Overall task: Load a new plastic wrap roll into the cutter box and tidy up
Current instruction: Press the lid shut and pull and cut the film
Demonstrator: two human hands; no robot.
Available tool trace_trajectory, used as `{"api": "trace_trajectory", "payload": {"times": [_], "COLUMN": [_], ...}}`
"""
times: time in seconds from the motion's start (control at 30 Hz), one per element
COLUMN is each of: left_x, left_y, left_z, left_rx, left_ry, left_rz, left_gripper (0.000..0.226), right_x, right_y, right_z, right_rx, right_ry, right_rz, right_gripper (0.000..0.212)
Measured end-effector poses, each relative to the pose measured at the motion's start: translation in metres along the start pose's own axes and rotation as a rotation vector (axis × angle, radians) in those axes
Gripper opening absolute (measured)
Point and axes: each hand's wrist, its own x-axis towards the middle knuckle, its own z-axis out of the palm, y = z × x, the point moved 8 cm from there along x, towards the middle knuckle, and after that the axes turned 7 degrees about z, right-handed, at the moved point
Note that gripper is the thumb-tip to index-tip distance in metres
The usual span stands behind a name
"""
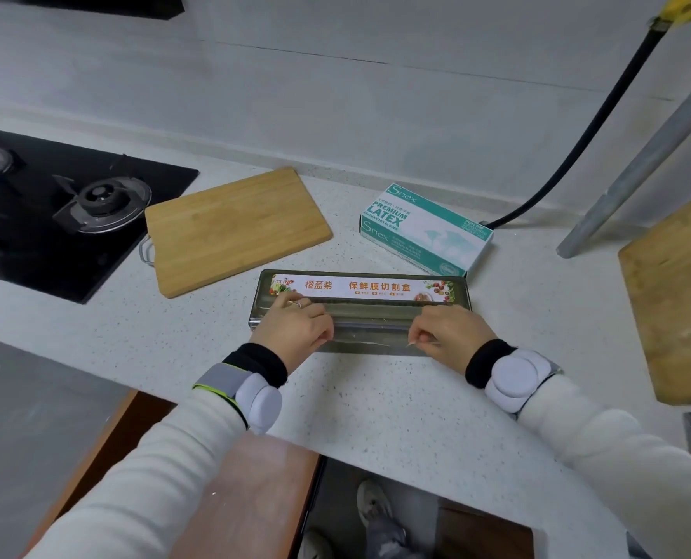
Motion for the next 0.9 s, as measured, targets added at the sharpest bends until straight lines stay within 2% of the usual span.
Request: {"api": "trace_trajectory", "payload": {"times": [0.13,0.4,0.67,0.77,0.83,0.9], "left_x": [-0.007,-0.022,-0.038,-0.05,-0.061,-0.075], "left_y": [0.007,0.017,0.013,0.001,-0.022,-0.05], "left_z": [-0.004,0.017,0.024,0.028,0.031,0.032], "left_rx": [0.069,0.115,0.116,-0.031,-0.199,-0.325], "left_ry": [0.034,-0.054,-0.002,0.088,0.191,0.286], "left_rz": [0.019,0.053,-0.013,-0.11,-0.298,-0.547], "left_gripper": [0.021,0.027,0.024,0.019,0.01,0.017], "right_x": [-0.005,-0.012,-0.016,-0.016,-0.014,-0.012], "right_y": [0.003,0.006,0.009,0.003,-0.004,-0.012], "right_z": [0.01,0.031,0.057,0.059,0.057,0.053], "right_rx": [-0.032,-0.138,-0.17,-0.162,-0.138,-0.112], "right_ry": [-0.004,-0.116,-0.275,-0.271,-0.24,-0.218], "right_rz": [0.006,0.045,0.116,0.104,0.084,0.06], "right_gripper": [0.021,0.03,0.03,0.03,0.03,0.029]}}
